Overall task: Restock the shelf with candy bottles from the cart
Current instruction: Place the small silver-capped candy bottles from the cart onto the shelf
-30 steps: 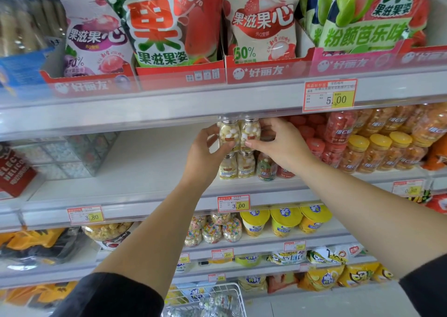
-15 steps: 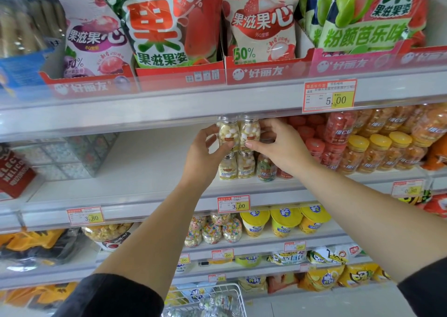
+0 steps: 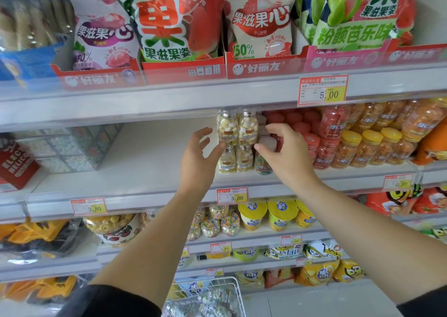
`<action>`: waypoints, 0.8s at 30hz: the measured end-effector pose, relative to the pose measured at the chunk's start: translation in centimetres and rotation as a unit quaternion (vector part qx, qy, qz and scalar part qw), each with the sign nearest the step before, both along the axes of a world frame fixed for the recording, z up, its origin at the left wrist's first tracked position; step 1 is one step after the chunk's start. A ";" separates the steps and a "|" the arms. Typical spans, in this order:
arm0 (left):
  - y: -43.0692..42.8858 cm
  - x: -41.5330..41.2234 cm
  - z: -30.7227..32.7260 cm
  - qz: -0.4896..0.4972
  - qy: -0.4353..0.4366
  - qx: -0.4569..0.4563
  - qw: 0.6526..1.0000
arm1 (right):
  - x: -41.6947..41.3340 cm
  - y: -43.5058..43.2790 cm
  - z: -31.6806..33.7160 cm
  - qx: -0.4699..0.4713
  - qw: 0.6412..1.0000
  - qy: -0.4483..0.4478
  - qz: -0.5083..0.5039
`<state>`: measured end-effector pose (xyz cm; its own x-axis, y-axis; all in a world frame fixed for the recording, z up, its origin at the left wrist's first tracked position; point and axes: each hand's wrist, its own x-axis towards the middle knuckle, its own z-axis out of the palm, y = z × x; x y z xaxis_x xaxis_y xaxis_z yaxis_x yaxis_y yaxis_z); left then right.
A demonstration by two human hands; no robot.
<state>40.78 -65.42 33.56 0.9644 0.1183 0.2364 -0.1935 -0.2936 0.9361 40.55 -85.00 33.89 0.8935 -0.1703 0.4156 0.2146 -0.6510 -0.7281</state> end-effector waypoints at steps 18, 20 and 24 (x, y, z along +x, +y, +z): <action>17.6 -18.1 -18.4 -0.022 0.265 0.136 0.954 | -14.8 11.6 -21.0 -0.017 0.908 0.376 0.182; 19.4 -19.8 -21.9 -0.034 0.299 0.152 0.942 | -16.4 12.5 -24.6 -0.026 0.889 0.426 0.169; 22.0 -22.7 -28.3 -0.082 0.352 0.166 0.918 | -20.0 14.1 -31.9 -0.055 0.846 0.510 0.144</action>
